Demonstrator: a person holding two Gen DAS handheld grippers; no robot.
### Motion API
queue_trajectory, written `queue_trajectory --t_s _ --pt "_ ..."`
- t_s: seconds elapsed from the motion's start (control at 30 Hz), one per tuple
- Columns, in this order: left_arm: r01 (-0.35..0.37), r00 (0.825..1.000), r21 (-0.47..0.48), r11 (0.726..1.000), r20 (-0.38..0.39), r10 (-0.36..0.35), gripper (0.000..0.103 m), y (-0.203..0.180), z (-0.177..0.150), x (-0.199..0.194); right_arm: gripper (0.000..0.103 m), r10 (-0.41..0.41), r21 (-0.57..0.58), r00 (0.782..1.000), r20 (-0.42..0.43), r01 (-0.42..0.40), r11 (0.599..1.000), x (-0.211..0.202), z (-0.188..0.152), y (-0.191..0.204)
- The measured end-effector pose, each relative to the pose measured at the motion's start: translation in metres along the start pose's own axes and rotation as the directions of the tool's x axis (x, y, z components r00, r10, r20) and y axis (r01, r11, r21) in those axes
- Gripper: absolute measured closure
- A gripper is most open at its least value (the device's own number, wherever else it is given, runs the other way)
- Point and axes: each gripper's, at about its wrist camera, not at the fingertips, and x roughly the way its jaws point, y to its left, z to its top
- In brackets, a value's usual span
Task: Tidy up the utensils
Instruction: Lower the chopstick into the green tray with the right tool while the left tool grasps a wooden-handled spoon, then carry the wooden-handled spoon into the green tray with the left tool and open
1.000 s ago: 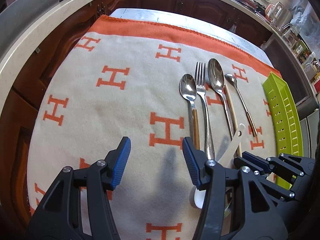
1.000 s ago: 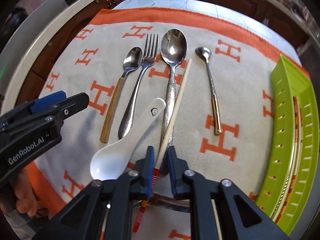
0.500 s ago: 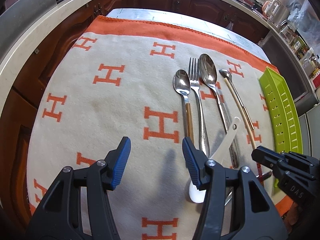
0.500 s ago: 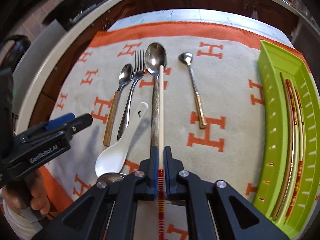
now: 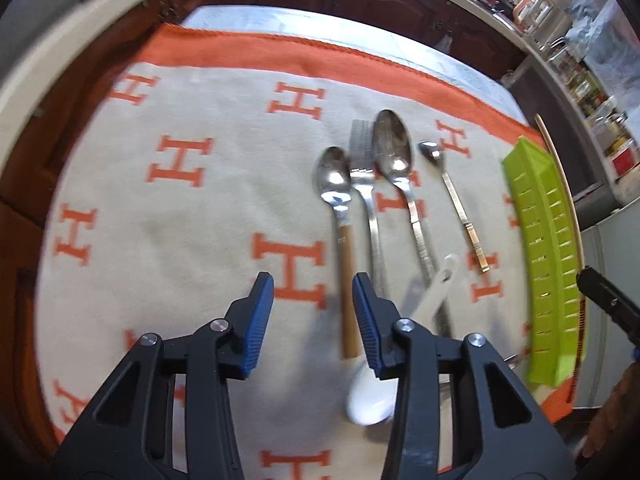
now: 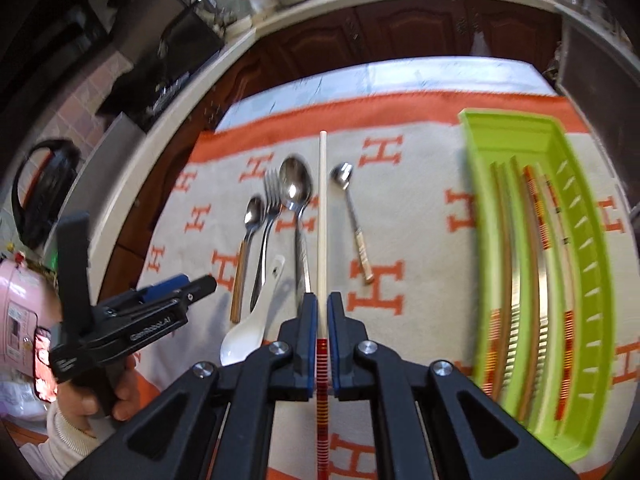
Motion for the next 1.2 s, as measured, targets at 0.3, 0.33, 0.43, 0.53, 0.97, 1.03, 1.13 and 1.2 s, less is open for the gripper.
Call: queue_trajectory --t_s 0.3,0.33,0.43,0.53,0.97,1.03,1.13,1.2 --pt "0.024 0.996 -0.038 0.999 -0.08 -0.027 0.084 -0.008 0.019 0.032 0.098 -0.077 0.113 0.994 0.079 0.068 0.991 -0.031 0.002 -0.056" --pt "0.014 0.997 -0.034 0.999 -0.075 -0.016 0.084 -0.009 0.02 0.033 0.098 -0.085 0.122 0.993 0.077 0.075 0.99 -0.031 0.001 -0.062" --pt "-0.012 0.997 -0.025 1.0 -0.075 0.01 0.084 -0.015 0.023 0.037 0.098 -0.11 0.151 0.991 0.073 0.098 0.984 -0.032 -0.005 -0.08" --pt "-0.056 0.995 -0.006 0.998 -0.079 0.056 0.084 -0.023 0.026 0.041 0.098 -0.137 0.162 0.988 0.068 0.124 0.979 -0.03 -0.009 -0.092" --pt "-0.072 0.997 -0.043 0.996 -0.027 0.071 0.099 -0.02 0.023 0.032 0.098 -0.172 0.155 0.984 0.037 0.164 0.974 -0.02 -0.02 -0.113" --pt "-0.058 0.998 -0.049 0.997 -0.009 0.057 0.099 -0.023 0.019 0.021 0.097 -0.175 0.147 0.984 0.038 0.168 0.975 -0.021 -0.021 -0.113" --pt "-0.024 1.0 -0.044 0.999 0.02 0.024 0.099 -0.031 0.017 -0.001 0.097 -0.169 0.15 0.985 0.041 0.161 0.975 -0.022 -0.021 -0.114" --pt "0.004 0.999 -0.026 1.0 0.043 -0.003 0.099 -0.042 0.016 -0.018 0.097 -0.163 0.152 0.986 0.048 0.154 0.976 -0.023 -0.02 -0.115"
